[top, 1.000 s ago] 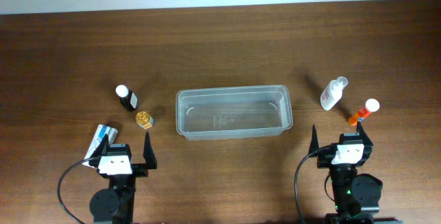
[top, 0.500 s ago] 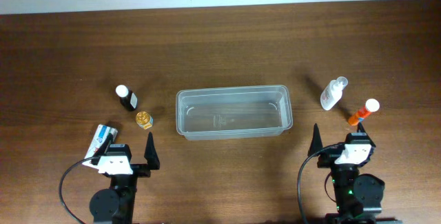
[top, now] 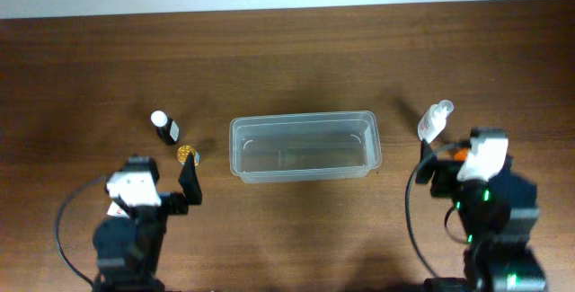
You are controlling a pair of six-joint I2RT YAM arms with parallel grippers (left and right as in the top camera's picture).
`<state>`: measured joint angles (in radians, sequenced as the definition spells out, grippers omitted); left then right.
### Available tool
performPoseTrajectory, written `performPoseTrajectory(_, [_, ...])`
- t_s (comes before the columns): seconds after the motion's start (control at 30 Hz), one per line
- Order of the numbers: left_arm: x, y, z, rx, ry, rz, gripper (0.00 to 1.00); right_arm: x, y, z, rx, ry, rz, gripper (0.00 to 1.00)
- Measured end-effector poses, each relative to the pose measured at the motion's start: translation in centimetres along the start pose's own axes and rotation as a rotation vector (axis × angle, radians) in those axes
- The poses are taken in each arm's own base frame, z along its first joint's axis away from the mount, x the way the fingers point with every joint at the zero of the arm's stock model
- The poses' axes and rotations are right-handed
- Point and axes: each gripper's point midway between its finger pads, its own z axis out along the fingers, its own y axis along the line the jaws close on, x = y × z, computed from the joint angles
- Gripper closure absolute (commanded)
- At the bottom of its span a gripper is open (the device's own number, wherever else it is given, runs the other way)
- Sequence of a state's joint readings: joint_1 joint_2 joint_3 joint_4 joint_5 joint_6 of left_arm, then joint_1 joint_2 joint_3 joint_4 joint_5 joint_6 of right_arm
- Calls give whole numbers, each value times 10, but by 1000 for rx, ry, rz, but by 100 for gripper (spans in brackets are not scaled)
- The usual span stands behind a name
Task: Pack container
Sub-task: 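Move the right gripper over the white spray bottle and grasp it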
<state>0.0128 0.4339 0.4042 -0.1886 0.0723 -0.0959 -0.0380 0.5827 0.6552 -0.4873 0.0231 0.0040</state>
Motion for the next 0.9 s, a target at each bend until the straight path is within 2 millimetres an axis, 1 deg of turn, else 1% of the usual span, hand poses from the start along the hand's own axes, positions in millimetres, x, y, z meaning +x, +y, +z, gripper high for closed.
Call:
performPoseTrajectory(0.1, [-5, 0, 12, -10, 110, -8, 0, -9, 0, 8, 1, 144, -3, 2])
performPoseTrajectory(0.23, [-10, 1, 33, -23, 286, -24, 1, -27, 1, 25, 1, 309, -7, 2])
performPoseTrajectory(0.3, [-7, 1, 43, -32, 399, -33, 1, -35, 1, 35, 1, 377, -8, 2])
performPoseTrajectory(0.37, [-2, 2, 51, -42, 515, -42, 1, -39, 1, 45, 2, 449, -10, 2])
performPoseTrajectory(0.5, [7, 1, 63, -44, 699, -63, 1, -44, 2, 75, 2, 542, -12, 2])
performPoseTrajectory(0.6, [13, 0, 72, -42, 780, -73, 0, -38, 2, 96, 2, 590, -13, 2])
performPoseTrajectory(0.73, [24, 1, 78, -41, 834, -81, 1, -15, -1, 113, 8, 679, -8, 2])
performPoseTrajectory(0.8, [28, 1, 79, -40, 847, -84, 1, -3, -6, 120, 7, 725, 13, 2])
performPoseTrajectory(0.9, [27, 1, 80, -39, 841, -83, 1, 12, -19, 129, 12, 771, 62, 2])
